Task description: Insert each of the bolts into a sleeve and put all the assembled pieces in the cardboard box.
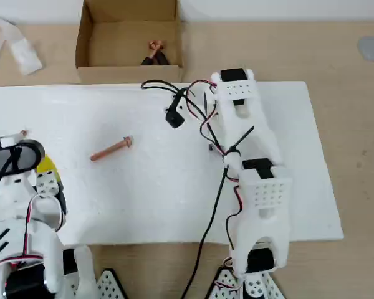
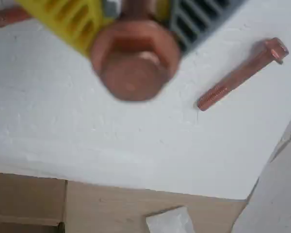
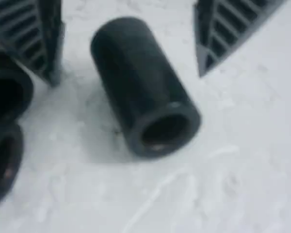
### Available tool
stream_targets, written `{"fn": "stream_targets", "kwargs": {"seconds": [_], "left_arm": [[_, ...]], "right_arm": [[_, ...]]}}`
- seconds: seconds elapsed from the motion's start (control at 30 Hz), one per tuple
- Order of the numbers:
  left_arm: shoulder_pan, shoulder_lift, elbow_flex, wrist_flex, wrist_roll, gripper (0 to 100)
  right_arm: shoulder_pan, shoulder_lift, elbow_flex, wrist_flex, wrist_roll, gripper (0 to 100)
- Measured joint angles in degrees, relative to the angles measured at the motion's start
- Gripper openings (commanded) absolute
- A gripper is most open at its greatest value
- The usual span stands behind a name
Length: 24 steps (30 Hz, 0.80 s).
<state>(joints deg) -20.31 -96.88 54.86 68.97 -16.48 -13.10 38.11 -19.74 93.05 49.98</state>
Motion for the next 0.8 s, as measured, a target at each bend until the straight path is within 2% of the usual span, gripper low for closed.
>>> {"fn": "stream_targets", "kwargs": {"seconds": [0.07, 0.27, 0.8], "left_arm": [[0.0, -1.23, 0.0, 0.35, 0.0, 2], [0.0, -3.96, 0.0, 0.35, 0.0, 2], [0.0, -3.96, 0.0, 0.35, 0.0, 1]], "right_arm": [[-0.62, -0.09, 0.79, 0.0, 0.09, 19.1], [-0.44, 0.0, 0.7, -1.23, 0.09, 0.6], [-0.26, -0.97, 0.62, -2.55, -4.84, 0.9]]}}
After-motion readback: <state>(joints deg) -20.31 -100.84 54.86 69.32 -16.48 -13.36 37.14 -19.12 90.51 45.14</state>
